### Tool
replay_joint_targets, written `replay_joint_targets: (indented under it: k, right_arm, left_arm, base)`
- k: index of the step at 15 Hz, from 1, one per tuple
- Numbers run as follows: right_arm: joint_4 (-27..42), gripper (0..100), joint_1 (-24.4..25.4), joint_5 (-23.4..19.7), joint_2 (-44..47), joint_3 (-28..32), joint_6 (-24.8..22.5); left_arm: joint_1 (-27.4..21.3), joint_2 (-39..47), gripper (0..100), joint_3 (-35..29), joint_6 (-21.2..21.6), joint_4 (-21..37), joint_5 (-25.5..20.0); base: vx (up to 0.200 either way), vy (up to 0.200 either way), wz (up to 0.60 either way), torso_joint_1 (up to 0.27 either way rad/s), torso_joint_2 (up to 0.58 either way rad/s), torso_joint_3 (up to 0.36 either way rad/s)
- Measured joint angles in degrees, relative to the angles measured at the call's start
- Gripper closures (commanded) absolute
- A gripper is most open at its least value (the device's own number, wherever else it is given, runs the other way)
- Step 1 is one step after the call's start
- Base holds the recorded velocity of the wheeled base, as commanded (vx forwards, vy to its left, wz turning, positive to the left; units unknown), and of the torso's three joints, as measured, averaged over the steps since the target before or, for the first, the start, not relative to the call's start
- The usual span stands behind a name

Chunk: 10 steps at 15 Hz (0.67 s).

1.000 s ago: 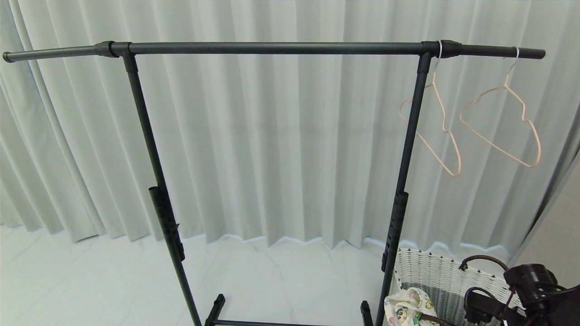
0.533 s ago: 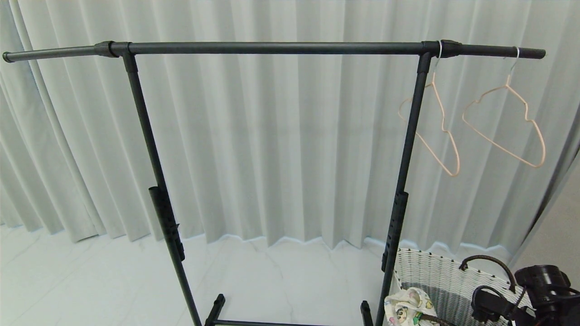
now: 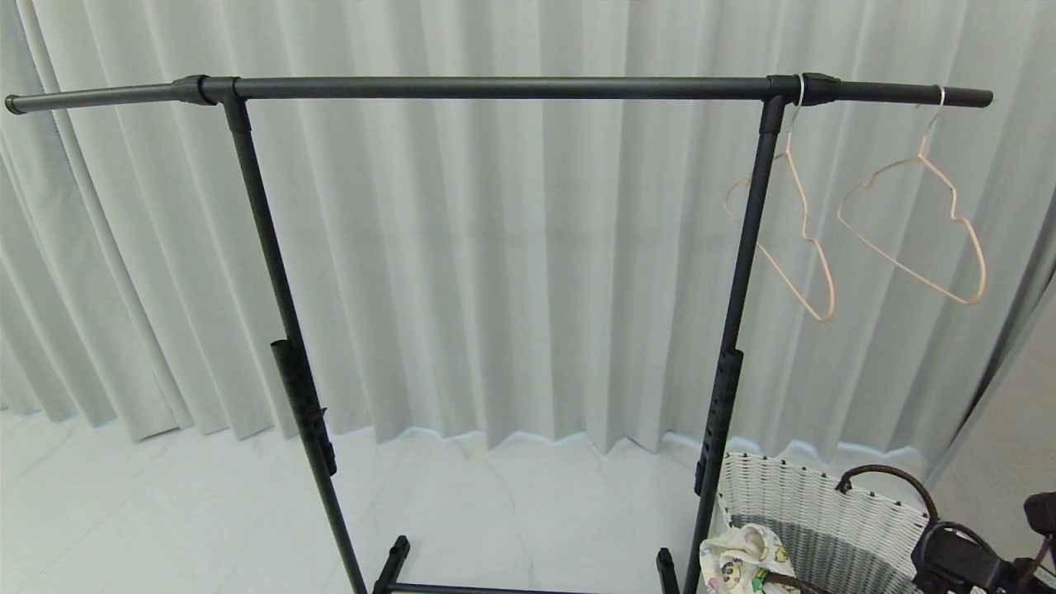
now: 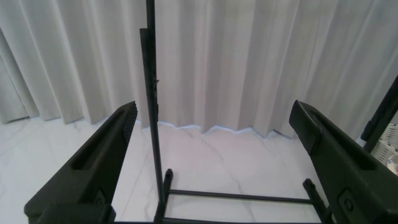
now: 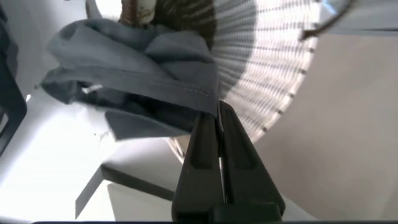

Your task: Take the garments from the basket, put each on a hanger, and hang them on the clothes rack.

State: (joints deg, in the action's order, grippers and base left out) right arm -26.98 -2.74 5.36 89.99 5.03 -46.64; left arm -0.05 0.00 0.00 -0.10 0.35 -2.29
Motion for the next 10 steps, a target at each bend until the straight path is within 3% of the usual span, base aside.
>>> replay_joint_targets:
  k: [2, 5, 7, 10]
  right_arm:
    - [16.5, 100, 0.0, 0.0, -10.6, 5.2, 0.8]
    - [45.6, 100, -0.1, 0.0, -26.5, 21.0, 4.5]
    - [54.9, 100, -0.1, -0.1, -35.2, 28.8, 6.4]
    - [59.1, 100, -0.1, -0.1, -44.6, 34.2, 7.2]
  left_arm:
    - [0.0, 0.0, 0, 0.0, 0.0, 0.0, 0.0]
    - [0.0, 0.0, 0, 0.0, 0.1, 0.0, 0.0]
    - [0.0, 0.0, 0, 0.0, 0.1, 0.0, 0.0]
    - [0.0, 0.0, 0, 0.0, 0.3, 0.0, 0.0]
  base:
    - [0.0, 0.0, 0.0, 0.0, 0.0, 0.0]
    - [0.0, 0.0, 0.0, 0.0, 0.0, 0.0]
    - [0.0, 0.0, 0.0, 0.0, 0.0, 0.0]
    - [-0.2, 0.0, 0.0, 0.001, 0.0, 0.001]
